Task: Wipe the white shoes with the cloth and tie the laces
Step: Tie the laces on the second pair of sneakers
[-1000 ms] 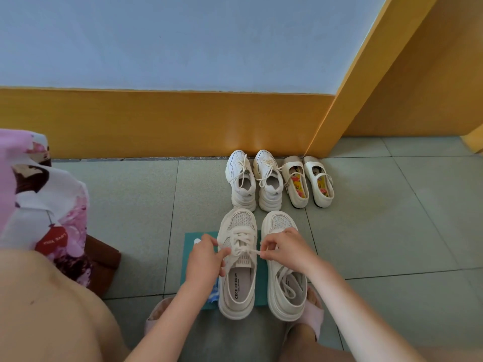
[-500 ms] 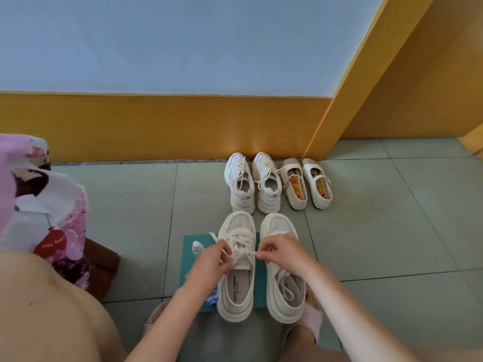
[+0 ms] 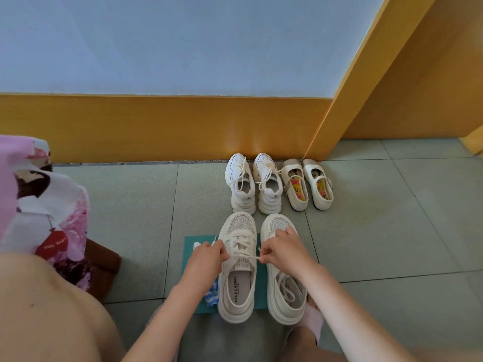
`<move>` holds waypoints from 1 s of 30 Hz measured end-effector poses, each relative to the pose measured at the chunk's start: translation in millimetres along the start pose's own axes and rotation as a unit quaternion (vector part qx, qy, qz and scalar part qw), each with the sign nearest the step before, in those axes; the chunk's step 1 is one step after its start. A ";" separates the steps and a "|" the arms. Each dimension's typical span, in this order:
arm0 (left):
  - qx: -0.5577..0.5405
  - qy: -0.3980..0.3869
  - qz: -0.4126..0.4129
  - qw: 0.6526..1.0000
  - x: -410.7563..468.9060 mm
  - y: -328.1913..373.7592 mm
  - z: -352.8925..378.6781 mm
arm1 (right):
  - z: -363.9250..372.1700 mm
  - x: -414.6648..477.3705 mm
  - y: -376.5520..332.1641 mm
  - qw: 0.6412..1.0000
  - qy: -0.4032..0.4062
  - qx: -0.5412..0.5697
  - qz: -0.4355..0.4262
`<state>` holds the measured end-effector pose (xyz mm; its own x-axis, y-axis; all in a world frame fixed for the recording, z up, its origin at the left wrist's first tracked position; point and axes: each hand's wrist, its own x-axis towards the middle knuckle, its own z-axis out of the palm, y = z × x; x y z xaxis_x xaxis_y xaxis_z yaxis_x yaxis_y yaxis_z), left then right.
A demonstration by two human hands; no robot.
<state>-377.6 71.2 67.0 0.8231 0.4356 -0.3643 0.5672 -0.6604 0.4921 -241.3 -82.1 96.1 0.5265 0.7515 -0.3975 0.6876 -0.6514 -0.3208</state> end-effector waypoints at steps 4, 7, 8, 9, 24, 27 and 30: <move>-0.126 -0.037 -0.017 0.991 5.3 6.0 -13.8 | -2.6 -4.3 5.9 0.998 0.012 -0.024 -0.061; -0.125 -0.070 -0.016 0.990 9.7 13.2 -25.0 | -14.4 -7.3 5.4 0.998 0.000 0.038 -0.052; -0.129 -0.082 -0.024 0.988 11.2 13.6 -29.2 | -18.4 -7.3 3.9 0.997 -0.011 0.056 -0.046; -0.143 -0.094 -0.035 0.985 12.4 12.7 -32.7 | -21.3 -6.7 2.8 0.996 -0.021 0.077 -0.036; -0.467 -0.044 -0.034 0.882 10.1 30.5 -16.6 | -18.3 7.5 -26.4 0.880 0.029 0.474 0.015; -0.417 -0.052 0.000 0.907 10.3 31.0 -14.7 | -15.8 13.3 -28.1 0.874 0.045 0.484 0.024; -0.384 -0.108 0.013 0.917 11.0 32.9 -14.2 | -11.8 17.3 -28.7 0.878 0.041 0.477 0.020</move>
<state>-349.6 62.9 90.4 0.8591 0.2398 -0.4521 0.4671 -0.0066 0.8842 -245.9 -49.2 108.6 0.6014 0.7062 -0.3738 -0.0427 -0.4387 -0.8976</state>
